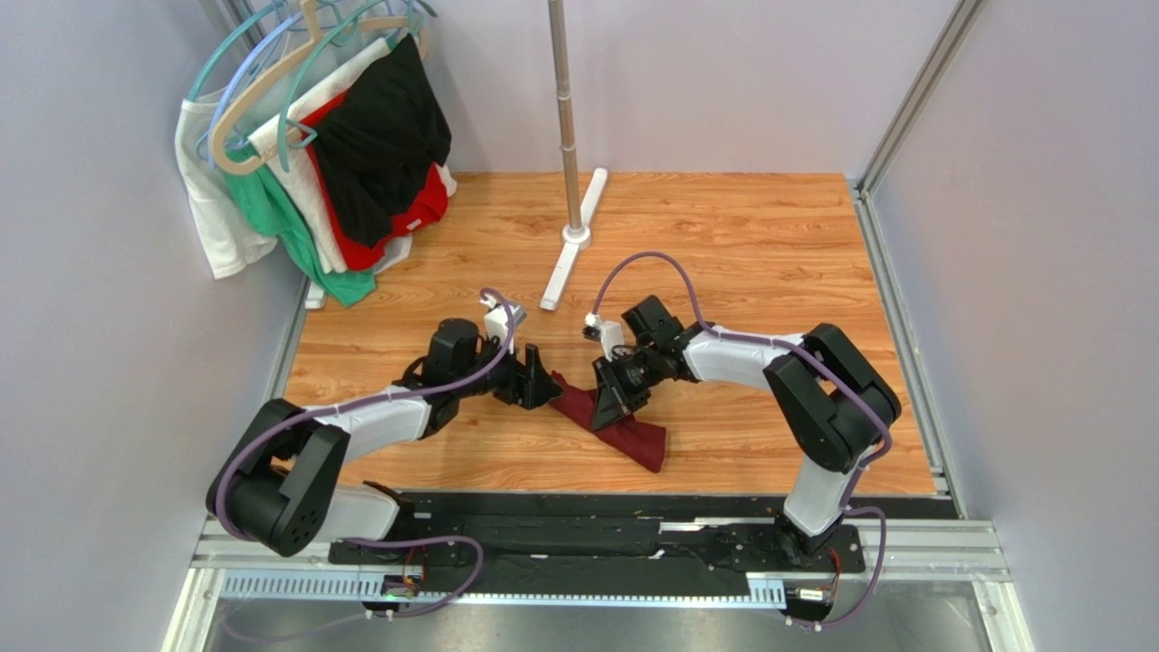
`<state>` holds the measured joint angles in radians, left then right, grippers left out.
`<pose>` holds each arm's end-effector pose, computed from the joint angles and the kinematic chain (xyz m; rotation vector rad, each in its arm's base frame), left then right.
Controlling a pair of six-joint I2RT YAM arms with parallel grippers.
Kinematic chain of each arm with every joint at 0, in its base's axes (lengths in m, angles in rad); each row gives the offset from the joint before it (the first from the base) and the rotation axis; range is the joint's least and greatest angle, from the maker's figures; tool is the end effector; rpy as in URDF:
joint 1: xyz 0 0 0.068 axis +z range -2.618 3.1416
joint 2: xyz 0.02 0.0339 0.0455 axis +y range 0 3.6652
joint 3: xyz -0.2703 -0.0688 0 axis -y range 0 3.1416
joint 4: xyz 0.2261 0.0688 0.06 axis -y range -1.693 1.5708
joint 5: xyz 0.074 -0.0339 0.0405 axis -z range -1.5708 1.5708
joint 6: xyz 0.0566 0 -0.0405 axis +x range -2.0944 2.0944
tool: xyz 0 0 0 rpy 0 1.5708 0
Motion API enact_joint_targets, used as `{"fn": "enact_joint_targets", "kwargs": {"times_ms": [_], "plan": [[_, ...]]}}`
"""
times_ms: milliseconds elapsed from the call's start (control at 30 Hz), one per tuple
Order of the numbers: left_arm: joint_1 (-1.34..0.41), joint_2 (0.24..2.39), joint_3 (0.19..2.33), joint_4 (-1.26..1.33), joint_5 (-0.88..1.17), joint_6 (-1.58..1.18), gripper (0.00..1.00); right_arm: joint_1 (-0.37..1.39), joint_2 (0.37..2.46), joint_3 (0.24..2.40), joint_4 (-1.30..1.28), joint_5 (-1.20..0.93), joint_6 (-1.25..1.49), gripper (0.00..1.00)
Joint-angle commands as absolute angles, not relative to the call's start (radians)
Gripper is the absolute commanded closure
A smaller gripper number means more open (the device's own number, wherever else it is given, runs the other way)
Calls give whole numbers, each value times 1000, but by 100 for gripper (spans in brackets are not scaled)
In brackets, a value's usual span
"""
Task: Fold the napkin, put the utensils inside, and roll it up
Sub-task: Roll the napkin at the center of the board.
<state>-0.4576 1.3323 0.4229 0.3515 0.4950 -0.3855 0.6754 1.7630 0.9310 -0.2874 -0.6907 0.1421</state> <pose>0.2101 -0.1334 0.1690 0.3884 2.1926 -1.0089 0.2269 0.2279 0.1462 -0.9515 2.6142 1.1683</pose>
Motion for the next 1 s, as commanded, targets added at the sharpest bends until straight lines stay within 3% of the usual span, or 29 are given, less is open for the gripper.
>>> {"fn": "enact_joint_targets", "kwargs": {"times_ms": [0, 267, 367, 467, 567, 600, 667, 700, 800, 967], "plan": [[-460, 1319, 402, 474, 555, -388, 21, 658, 1827, 949, -328, -767, 126, 100], [-460, 1373, 379, 529, 601, -379, 30, 634, 1873, 976, -334, -802, 117, 100], [-460, 1414, 383, 557, 620, -393, 46, 627, 1884, 989, -345, -805, 107, 100], [-460, 1453, 394, 581, 626, -405, 72, 627, 1884, 996, -356, -802, 98, 100], [-460, 1468, 413, 566, 612, -411, 81, 626, 1861, 996, -360, -784, 100, 86], [-460, 1470, 431, 525, 594, -410, 83, 626, 1855, 996, -365, -781, 101, 73], [-460, 1474, 454, 473, 581, -396, 87, 623, 1818, 994, -379, -759, 101, 61], [-460, 1476, 480, 421, 578, -391, 87, 620, 1804, 993, -383, -753, 103, 44], [-460, 1499, 543, 306, 589, -364, 88, 611, 1717, 988, -426, -703, 109, 30], [-460, 1566, 607, 209, 601, -336, 90, 606, 1574, 983, -480, -531, 120, 23]]}}
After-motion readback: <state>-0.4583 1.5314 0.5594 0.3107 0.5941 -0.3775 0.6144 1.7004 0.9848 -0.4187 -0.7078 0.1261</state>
